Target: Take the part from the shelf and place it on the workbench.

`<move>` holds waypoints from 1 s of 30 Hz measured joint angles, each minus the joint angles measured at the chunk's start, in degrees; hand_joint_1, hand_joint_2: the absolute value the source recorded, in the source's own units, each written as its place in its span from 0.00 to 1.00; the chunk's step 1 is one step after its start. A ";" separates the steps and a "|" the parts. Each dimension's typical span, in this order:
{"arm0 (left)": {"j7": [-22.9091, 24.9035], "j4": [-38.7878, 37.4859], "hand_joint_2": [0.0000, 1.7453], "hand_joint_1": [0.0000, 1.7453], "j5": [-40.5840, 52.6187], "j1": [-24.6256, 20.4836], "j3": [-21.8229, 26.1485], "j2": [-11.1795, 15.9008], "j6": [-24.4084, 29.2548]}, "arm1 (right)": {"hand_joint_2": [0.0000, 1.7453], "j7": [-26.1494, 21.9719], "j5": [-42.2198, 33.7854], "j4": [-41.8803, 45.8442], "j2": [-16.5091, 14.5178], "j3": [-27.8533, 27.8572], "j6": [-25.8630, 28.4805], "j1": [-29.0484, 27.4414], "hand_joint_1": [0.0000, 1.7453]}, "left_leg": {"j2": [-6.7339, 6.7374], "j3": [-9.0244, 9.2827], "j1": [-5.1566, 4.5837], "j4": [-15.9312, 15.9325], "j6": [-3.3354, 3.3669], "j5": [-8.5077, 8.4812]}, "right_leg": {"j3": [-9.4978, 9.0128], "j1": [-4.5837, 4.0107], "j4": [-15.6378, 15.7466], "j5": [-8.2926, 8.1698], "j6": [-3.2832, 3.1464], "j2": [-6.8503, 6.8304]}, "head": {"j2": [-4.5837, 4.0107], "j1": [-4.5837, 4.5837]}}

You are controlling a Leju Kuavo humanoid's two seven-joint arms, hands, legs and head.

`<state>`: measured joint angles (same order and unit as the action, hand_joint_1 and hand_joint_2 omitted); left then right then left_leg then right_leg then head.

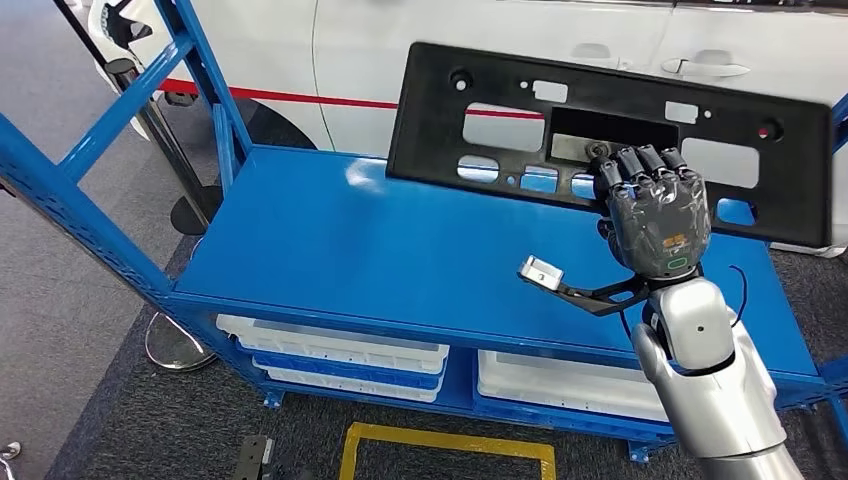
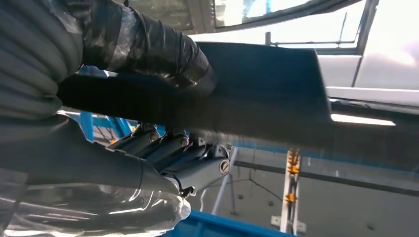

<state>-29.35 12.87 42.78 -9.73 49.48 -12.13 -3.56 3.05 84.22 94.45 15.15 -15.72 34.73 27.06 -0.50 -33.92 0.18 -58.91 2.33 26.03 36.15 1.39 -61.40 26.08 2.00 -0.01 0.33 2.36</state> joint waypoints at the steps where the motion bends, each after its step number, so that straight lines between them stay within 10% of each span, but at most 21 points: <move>1: 0.02 0.00 1.00 0.00 0.01 -0.17 -0.01 -0.05 0.00 | 1.00 0.02 0.46 -0.14 0.05 0.00 0.26 -0.29 1.00 | 0.00 -0.14 -0.10 -0.25 -0.26 0.15 | -0.50 -0.08 1.17 -0.09 -0.22 0.07 | 0.00 -0.02; 5: 0.03 0.00 1.00 0.00 -0.04 -0.26 -0.02 -0.15 -0.13 | 1.00 0.31 1.11 -0.68 0.17 0.00 0.73 -1.72 1.00 | 0.09 -0.44 -0.05 -1.15 -1.25 0.99 | -0.57 -0.07 1.54 -0.22 -1.60 0.24 | 0.00 -0.07; 9: 0.03 0.00 1.00 0.00 -0.04 -0.01 -0.02 -0.28 -0.41 | 1.00 0.36 1.46 -0.80 0.16 0.00 1.51 -3.46 1.00 | 0.17 -6.10 0.27 -13.62 -2.21 7.26 | -0.75 0.00 1.74 -0.22 -2.34 -0.06 | 0.00 -0.14; 11: 0.23 0.00 1.00 0.00 0.69 0.27 -0.14 -0.28 -0.17 | 1.00 0.31 1.53 -0.82 0.14 0.00 1.74 -4.37 1.00 | 0.17 -7.66 0.33 -16.69 -2.20 7.38 | -0.83 -0.12 1.71 -0.17 -2.39 -0.09 | 0.00 -0.14; 16: 0.68 0.00 1.00 0.00 2.52 0.21 -1.17 -0.22 1.61 | 1.00 -0.08 1.73 -0.75 -0.06 0.00 2.61 -5.81 1.00 | 0.12 -0.40 -0.16 -1.11 -0.71 0.20 | -1.06 -0.31 1.74 -0.09 -1.92 0.08 | 0.00 -0.13; 21: 0.55 0.00 1.00 0.00 1.46 0.08 -1.26 -0.31 1.21 | 1.00 -0.39 1.87 -0.54 -0.17 0.01 3.23 -6.76 1.00 | 0.19 0.55 0.08 1.29 0.38 -0.66 | -0.50 -0.28 0.45 1.13 -0.47 0.07 | 0.00 -0.09; 25: 0.62 0.00 1.00 0.00 0.71 -0.02 -1.25 -0.35 1.20 | 1.00 -0.75 2.42 -0.61 -0.51 0.01 3.93 -7.11 1.00 | 0.26 0.65 0.01 1.62 0.90 -0.88 | 5.29 -0.11 -12.10 7.19 0.00 0.06 | 0.00 -0.02; 27: 0.96 0.00 1.00 0.00 0.46 0.09 -1.24 -0.37 1.52 | 1.00 -1.03 2.61 -0.78 -0.99 -0.01 4.16 -7.18 1.00 | 0.22 0.65 -0.01 1.38 0.82 -0.74 | 5.20 -0.04 -11.91 5.70 0.14 0.03 | 0.00 -0.02; 30: 1.27 0.00 1.00 0.00 0.16 0.24 -1.21 -0.53 1.62 | 1.00 -1.26 2.58 -0.88 -1.92 -0.08 4.45 -6.90 1.00 | 0.07 0.49 -0.06 0.43 0.29 -0.13 | -0.07 -0.04 -1.38 0.83 -0.11 0.03 | 0.00 -0.04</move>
<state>-28.09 12.87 42.94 -9.49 48.28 -12.66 -1.95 1.80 86.80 93.57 13.23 -15.79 39.18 20.16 -0.43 -33.43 0.12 -58.48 2.61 25.90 36.08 1.35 -62.78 26.91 1.88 0.02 0.33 2.32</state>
